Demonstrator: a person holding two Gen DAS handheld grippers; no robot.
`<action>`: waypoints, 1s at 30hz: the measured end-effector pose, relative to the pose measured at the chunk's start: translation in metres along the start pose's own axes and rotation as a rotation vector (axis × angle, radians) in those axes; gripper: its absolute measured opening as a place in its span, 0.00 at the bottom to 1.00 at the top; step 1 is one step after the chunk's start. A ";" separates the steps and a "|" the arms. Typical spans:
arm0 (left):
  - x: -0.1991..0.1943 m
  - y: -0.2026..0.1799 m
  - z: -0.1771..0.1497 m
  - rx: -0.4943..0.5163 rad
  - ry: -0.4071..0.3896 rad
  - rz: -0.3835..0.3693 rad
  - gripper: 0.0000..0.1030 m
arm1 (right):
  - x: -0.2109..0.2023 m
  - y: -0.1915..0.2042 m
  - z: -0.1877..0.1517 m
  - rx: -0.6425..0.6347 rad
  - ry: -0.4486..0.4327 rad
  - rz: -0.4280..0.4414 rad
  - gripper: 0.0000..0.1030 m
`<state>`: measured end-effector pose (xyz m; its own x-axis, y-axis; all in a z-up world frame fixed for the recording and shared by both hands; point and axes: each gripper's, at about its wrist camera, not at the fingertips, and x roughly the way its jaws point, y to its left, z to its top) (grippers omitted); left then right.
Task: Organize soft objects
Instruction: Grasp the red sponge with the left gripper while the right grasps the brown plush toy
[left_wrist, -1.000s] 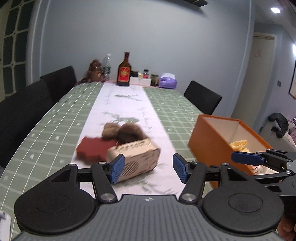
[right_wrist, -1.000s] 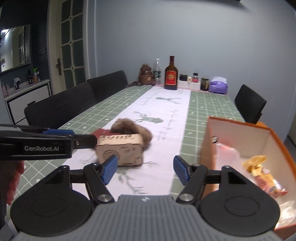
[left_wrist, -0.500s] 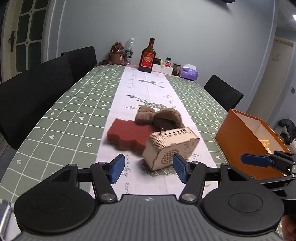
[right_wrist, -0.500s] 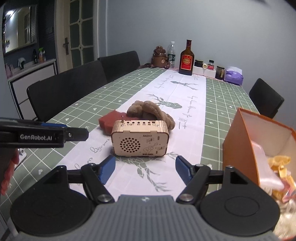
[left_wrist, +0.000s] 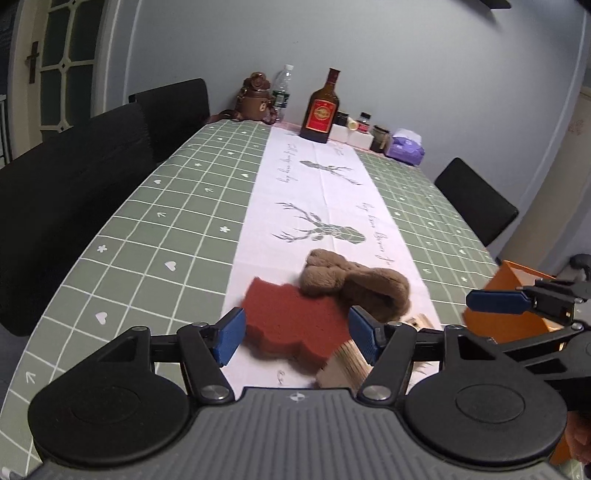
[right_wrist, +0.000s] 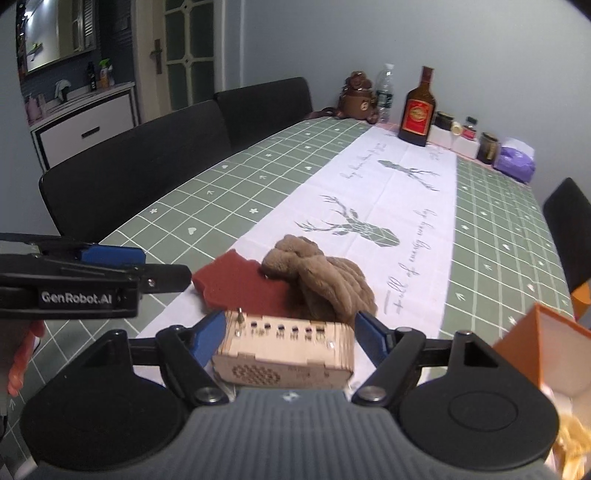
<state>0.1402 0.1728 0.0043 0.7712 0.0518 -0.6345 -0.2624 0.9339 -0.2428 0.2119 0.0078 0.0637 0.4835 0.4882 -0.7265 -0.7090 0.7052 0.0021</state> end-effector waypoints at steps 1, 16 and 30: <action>0.006 0.003 0.002 -0.004 0.003 0.012 0.72 | 0.009 -0.002 0.006 -0.006 0.017 0.010 0.74; 0.071 0.029 -0.007 -0.121 0.136 0.057 0.74 | 0.109 -0.034 0.036 -0.056 0.193 -0.020 0.56; 0.089 0.023 -0.007 -0.232 0.163 0.004 0.45 | 0.117 -0.038 0.034 -0.030 0.203 0.005 0.30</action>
<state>0.1986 0.1964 -0.0634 0.6714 -0.0199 -0.7408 -0.4054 0.8270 -0.3896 0.3126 0.0555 0.0023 0.3685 0.3759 -0.8502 -0.7276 0.6859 -0.0121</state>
